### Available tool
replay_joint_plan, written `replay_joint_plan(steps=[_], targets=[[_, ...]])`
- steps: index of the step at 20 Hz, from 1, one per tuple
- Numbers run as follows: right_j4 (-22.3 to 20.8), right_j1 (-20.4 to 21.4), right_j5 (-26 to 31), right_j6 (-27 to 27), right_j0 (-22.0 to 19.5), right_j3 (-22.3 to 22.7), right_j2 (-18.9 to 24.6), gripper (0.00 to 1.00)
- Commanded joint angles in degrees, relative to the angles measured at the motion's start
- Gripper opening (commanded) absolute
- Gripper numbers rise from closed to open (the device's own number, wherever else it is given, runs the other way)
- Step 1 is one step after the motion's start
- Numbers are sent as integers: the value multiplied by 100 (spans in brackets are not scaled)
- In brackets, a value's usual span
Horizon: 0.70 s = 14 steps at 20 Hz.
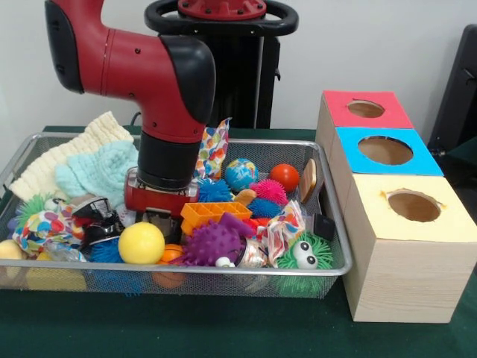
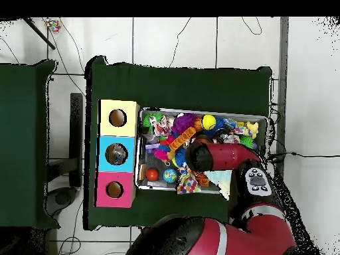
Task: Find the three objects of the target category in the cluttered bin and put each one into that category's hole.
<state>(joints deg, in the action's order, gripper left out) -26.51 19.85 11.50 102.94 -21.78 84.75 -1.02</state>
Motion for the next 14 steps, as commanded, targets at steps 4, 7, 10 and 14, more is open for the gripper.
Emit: replay_joint_plan(steps=[4, 7, 10, 14], targets=[[926, -323, -234, 1861, 764, 1452, 92, 100], [1212, -260, -194, 1854, 875, 1632, 99, 100], [1542, -299, -521, 2078, 1272, 1784, -99, 100], [1846, -389, -819, 2122, 1708, 1918, -137, 100]])
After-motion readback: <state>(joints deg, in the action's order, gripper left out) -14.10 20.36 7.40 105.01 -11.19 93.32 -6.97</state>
